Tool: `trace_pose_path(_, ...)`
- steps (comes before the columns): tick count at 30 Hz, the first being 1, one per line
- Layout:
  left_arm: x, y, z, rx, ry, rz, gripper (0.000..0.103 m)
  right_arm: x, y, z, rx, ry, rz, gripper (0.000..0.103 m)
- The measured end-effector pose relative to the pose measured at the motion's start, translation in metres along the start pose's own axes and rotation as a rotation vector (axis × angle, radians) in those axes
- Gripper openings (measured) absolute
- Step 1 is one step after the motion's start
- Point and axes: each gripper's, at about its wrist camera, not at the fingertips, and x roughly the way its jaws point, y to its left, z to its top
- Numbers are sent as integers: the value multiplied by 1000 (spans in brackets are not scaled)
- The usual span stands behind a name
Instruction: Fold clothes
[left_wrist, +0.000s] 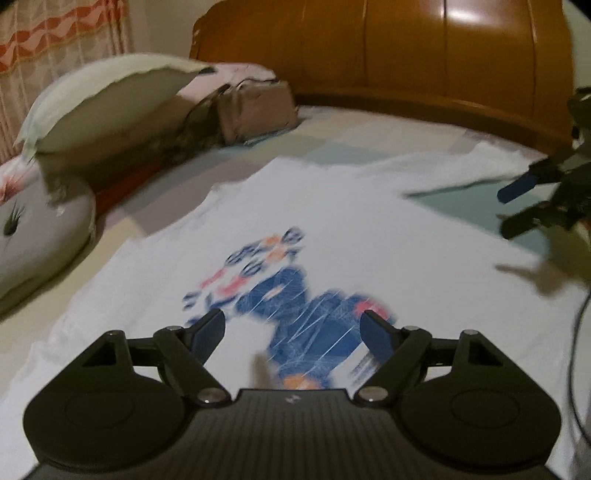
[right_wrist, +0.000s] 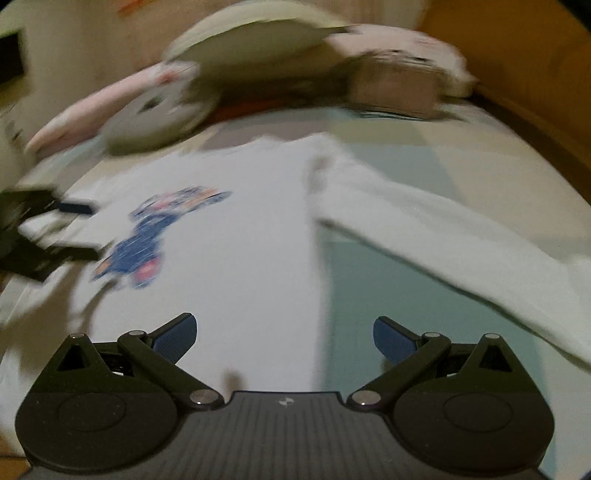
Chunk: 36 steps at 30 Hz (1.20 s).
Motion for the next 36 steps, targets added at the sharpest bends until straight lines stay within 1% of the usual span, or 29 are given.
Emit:
trace_pose_path(3, 3, -16, 9, 12, -25, -29, 81, -2, -41, -10, 170, -11, -24, 103)
trace_pose_path(5, 8, -26, 12, 31, -32, -32, 81, 0, -65, -19, 271, -35, -33, 103)
trace_pose_path(7, 14, -33, 14, 48, -27, -36, 81, 1, -80, -24, 329, -93, 5, 103)
trace_pose_path(10, 23, -43, 17, 63, -16, -43, 81, 11, -88, -21, 346, -139, 4, 103)
trace_pose_path(16, 35, -51, 24, 73, 2, -43, 81, 39, -99, -2, 356, -236, -43, 103)
trace_pose_path(19, 38, -55, 26, 81, 8, -40, 81, 47, -108, 4, 369, -285, -63, 103)
trace_pose_path(22, 41, -57, 28, 88, 16, -33, 81, 52, -121, 11, 420, -321, -64, 103)
trace_pose_path(23, 41, -58, 28, 89, 18, -31, 81, 53, -125, 12, 448, -331, -59, 100)
trace_pose_path(24, 41, -58, 28, 90, 20, -29, 81, 52, -130, 13, 474, -337, -64, 91)
trace_pose_path(25, 41, -59, 28, 92, 22, -27, 81, 51, -134, 13, 494, -335, -81, 78)
trace_pose_path(26, 41, -59, 27, 94, 25, -27, 81, 50, -138, 13, 512, -331, -101, 70)
trace_pose_path(27, 42, -60, 27, 96, 29, -26, 81, 50, -141, 14, 526, -327, -118, 51)
trace_pose_path(28, 42, -61, 27, 98, 33, -24, 81, 51, -146, 14, 533, -316, -137, 27)
trace_pose_path(29, 43, -61, 27, 99, 36, -23, 81, 51, -151, 14, 537, -302, -156, 15)
trace_pose_path(30, 43, -62, 27, 100, 38, -23, 81, 51, -158, 14, 540, -292, -156, 10)
trace_pose_path(31, 43, -63, 28, 102, 40, -23, 81, 51, -164, 15, 541, -290, -144, 10)
trace_pose_path(36, 44, -67, 28, 115, 50, -24, 81, 45, -174, 33, 432, -283, -226, 10)
